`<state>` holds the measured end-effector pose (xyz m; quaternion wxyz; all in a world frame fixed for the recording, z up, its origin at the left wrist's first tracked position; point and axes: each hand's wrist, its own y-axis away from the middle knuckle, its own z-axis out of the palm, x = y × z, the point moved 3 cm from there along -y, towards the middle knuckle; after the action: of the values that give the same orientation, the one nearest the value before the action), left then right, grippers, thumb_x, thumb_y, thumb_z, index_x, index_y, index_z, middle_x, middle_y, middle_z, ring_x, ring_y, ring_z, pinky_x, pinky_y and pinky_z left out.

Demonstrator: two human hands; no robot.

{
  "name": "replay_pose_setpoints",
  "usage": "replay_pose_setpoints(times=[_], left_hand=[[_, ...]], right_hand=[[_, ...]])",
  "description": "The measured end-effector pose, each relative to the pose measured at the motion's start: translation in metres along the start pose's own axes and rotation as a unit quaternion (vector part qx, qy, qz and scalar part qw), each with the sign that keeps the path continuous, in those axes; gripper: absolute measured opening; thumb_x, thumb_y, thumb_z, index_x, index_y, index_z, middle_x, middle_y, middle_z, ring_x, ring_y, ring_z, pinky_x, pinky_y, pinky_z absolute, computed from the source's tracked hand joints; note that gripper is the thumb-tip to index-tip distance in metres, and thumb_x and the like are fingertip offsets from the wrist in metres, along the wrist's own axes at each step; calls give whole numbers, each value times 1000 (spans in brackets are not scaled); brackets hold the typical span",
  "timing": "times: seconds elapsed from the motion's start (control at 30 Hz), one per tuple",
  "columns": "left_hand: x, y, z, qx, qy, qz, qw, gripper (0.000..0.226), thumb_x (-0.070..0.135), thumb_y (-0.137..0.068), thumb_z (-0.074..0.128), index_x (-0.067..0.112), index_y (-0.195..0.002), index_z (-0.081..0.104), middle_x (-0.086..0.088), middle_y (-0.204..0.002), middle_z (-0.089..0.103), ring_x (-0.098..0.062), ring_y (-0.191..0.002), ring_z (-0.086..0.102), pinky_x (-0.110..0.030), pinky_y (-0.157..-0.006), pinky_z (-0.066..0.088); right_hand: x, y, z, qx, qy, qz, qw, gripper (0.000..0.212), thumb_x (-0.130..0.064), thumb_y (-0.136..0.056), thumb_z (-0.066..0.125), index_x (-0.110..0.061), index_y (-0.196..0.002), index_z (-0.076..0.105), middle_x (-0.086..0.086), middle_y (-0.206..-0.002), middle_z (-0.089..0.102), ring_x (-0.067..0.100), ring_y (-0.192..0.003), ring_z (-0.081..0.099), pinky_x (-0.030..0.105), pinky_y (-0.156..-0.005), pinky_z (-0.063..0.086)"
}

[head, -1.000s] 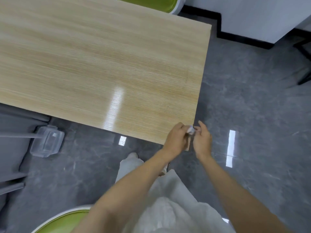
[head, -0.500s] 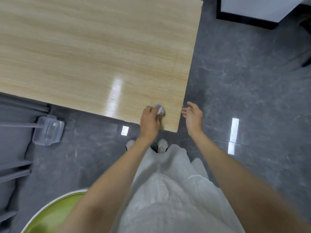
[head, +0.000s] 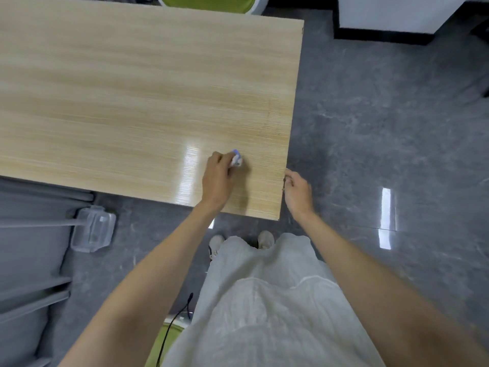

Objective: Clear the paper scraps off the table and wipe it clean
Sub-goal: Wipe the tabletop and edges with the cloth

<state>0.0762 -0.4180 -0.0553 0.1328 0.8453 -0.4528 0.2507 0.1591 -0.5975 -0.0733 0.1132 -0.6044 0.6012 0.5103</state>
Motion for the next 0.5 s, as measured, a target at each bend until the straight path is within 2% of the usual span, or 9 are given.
replay_pose_setpoints(times=[0.07,0.1,0.2,0.3,0.37,0.43,0.5], left_hand=[[25,19,31,-70,-18,89,993,36,0,-83,56,10,-116,63,-8,-94,52,-16,-88,47,-19,-72,32],[37,33,44,-98,-24,149,984,41,-3,-77,61,8,-117,62,-9,-94,54,-21,-90,51,-19,-73,32],[49,60,64,-140,-72,328,932,59,-10,-65,65,0,-123,57,-15,-103,61,-35,-97,57,-35,-73,50],[40,47,59,-153,-124,448,872,59,-8,-67,73,2,-124,60,-13,-101,62,-27,-86,56,-36,-72,51],[31,31,56,-158,-173,537,811,54,-3,-76,66,10,-127,55,-13,-97,59,-27,-84,52,-41,-75,50],[24,13,55,-172,-180,582,774,47,2,-85,50,17,-130,47,-15,-99,58,-30,-84,53,-44,-76,49],[20,-2,57,-193,-166,630,734,43,7,-88,40,18,-130,42,-15,-96,58,-30,-84,52,-42,-74,48]], right_hand=[[2,-1,0,16,-15,3,1000,36,-6,-96,36,-11,-122,61,12,-119,61,24,-106,59,29,-88,46],[4,-1,-2,27,-29,10,999,37,-3,-95,37,-10,-123,60,14,-115,63,26,-104,60,30,-88,46],[12,-1,-6,37,-48,25,998,39,2,-94,37,-5,-127,56,17,-112,64,28,-104,61,35,-91,49],[15,2,-5,38,-44,30,998,39,2,-94,38,-6,-128,55,15,-115,64,25,-108,60,27,-90,45],[15,1,0,38,-25,18,999,39,0,-94,39,-10,-128,56,11,-116,65,22,-109,61,26,-91,46],[13,4,4,35,-16,3,999,40,-3,-94,40,-17,-128,55,6,-118,65,21,-109,61,33,-91,51],[10,10,8,48,8,-3,999,43,-6,-95,40,-20,-135,49,7,-123,61,22,-111,58,41,-90,51]])
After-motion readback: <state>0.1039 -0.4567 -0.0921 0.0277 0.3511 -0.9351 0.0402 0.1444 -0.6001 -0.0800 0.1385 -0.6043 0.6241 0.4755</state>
